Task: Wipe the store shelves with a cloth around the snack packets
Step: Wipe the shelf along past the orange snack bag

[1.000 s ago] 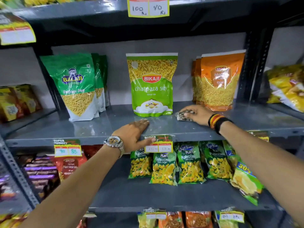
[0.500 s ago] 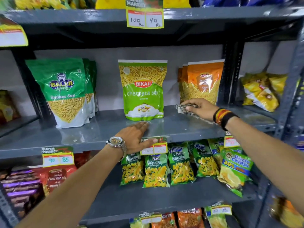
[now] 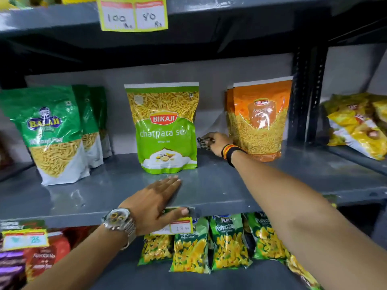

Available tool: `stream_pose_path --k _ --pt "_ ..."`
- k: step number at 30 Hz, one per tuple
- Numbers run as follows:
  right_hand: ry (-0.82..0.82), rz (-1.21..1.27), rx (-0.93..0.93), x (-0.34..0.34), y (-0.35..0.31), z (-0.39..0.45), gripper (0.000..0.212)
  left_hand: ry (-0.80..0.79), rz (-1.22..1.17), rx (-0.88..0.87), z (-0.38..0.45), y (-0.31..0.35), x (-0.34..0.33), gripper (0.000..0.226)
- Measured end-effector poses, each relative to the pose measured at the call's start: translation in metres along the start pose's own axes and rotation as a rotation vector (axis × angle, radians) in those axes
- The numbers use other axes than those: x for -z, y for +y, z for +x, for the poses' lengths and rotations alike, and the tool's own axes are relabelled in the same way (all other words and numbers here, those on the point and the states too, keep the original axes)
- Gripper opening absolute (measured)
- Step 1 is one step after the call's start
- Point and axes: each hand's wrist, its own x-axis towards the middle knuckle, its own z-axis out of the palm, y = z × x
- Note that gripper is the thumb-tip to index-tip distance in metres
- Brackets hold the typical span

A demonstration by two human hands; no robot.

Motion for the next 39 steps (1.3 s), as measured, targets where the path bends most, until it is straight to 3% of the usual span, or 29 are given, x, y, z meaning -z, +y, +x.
stream_pose_path --k 8,12,16,22,28,34,36,39 --pt "-0.026 -0.154 -0.039 -0.011 0.004 0.05 0.031 0.042 -0.001 -0.039 0.0 -0.005 -0.002 0.091" --pt "-0.129 -0.237 -0.108 -0.019 0.003 0.063 0.037 0.053 0.003 -0.037 0.0 -0.005 -0.003 0.089" --pt "-0.228 -0.236 -0.028 -0.018 0.007 0.064 0.033 0.042 0.02 -0.048 -0.001 -0.003 -0.001 0.09" --pt "-0.312 -0.039 0.018 0.002 -0.006 0.013 0.029 -0.002 0.025 -0.023 -0.001 -0.001 0.002 0.096" --pt "-0.322 -0.003 0.078 0.018 -0.025 -0.053 0.032 -0.016 0.01 -0.001 -0.001 0.005 0.005 0.1" --pt "-0.597 -0.061 0.058 0.068 -0.045 -0.087 0.032 -0.021 0.013 0.0 -0.002 0.004 0.004 0.105" --pt "-0.542 -0.087 0.018 0.073 -0.044 -0.083 0.033 -0.023 0.021 0.0 -0.001 0.003 0.003 0.102" --pt "-0.32 -0.145 -0.025 0.05 -0.037 -0.079 0.032 -0.032 0.038 0.0 0.0 0.003 0.003 0.099"
